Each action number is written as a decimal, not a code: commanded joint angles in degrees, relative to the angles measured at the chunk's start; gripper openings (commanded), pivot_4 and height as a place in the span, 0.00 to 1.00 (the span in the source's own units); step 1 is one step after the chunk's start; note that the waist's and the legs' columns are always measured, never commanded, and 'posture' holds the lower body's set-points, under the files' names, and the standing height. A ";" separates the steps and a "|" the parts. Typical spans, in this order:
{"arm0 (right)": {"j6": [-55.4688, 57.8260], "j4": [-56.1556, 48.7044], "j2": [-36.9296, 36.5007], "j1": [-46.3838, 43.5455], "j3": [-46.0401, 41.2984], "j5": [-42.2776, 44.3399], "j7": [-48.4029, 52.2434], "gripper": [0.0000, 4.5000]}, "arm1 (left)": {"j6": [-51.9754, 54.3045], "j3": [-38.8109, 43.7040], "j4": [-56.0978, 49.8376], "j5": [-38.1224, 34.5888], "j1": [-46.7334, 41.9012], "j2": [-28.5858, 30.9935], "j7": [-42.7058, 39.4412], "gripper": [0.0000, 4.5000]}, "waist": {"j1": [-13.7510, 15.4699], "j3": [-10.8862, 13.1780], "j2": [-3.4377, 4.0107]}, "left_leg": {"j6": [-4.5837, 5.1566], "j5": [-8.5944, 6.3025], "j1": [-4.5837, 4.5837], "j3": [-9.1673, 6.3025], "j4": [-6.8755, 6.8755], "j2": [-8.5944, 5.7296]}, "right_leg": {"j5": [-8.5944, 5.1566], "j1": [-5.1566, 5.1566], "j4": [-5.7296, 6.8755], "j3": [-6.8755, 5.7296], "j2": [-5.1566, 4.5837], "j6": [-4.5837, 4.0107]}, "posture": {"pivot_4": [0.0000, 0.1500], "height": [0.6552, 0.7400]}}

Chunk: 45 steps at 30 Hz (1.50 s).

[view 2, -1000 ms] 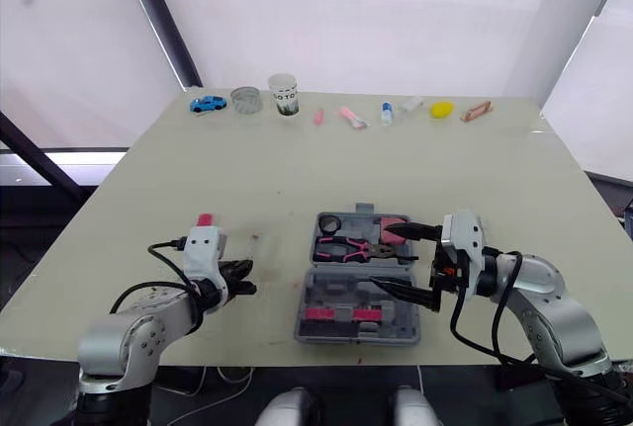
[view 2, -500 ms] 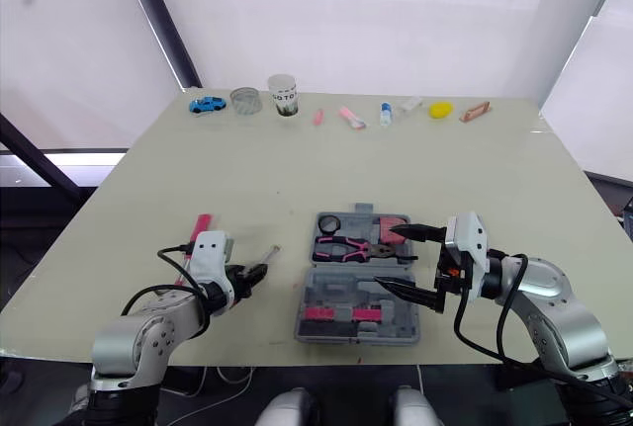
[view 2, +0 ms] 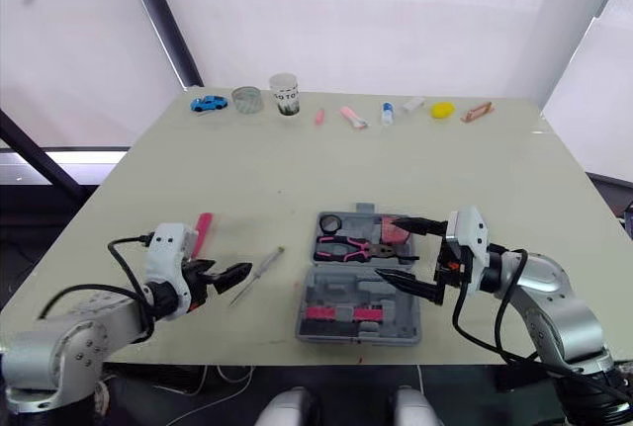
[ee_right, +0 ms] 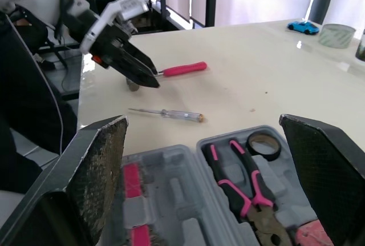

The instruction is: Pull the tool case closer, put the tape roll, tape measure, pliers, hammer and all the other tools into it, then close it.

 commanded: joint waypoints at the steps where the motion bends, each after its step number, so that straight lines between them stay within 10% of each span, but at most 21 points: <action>1: -1.42 -0.34 0.38 -0.80 -0.24 0.00 0.33 1.00 | -5.38 -2.58 2.06 -2.40 0.09 11.20 -14.61 0.98 | -0.02 0.03 0.06 | 0.00 0.00 0.01 0.03 -0.02 0.00 | 0.00 -0.01 0.00 0.01 0.00 -0.01 | 1.00 1.00; 9: -2.03 -1.63 0.01 1.06 -1.28 -0.28 -0.18 1.00 | -31.69 -18.91 21.53 8.30 -10.69 29.65 -44.71 0.98 | 0.26 0.35 0.18 | -0.02 0.00 -0.03 0.15 -0.03 -0.01 | -0.01 -0.03 -0.11 -0.01 -0.04 -0.02 | 1.00 1.00; 25: -1.98 -2.86 -0.07 1.77 -1.57 -0.84 -2.10 1.00 | -109.17 -42.36 61.86 37.21 -40.81 17.48 -67.86 0.98 | 0.99 0.41 0.26 | 0.01 0.01 -0.59 0.28 0.21 -0.04 | 0.05 -0.33 -0.13 -0.11 0.08 0.10 | 1.00 1.00; 35: -2.30 -1.95 -0.02 0.86 -1.39 -0.87 -1.77 1.00 | -155.03 -53.26 84.39 61.58 -58.83 8.40 -53.06 0.98 | 1.66 0.42 0.23 | 0.03 0.01 -0.96 0.20 0.50 -0.06 | 0.24 -0.50 -0.14 -0.16 0.09 0.43 | 1.00 1.00; 45: -2.25 -1.72 -0.07 1.03 -1.81 -0.95 -1.84 1.00 | -164.49 -58.15 87.23 88.81 -66.89 4.99 -30.55 0.98 | 1.44 0.42 0.23 | 0.04 0.00 -0.97 0.22 0.63 -0.07 | 0.34 -0.46 -0.11 -0.09 0.09 0.60 | 1.00 1.00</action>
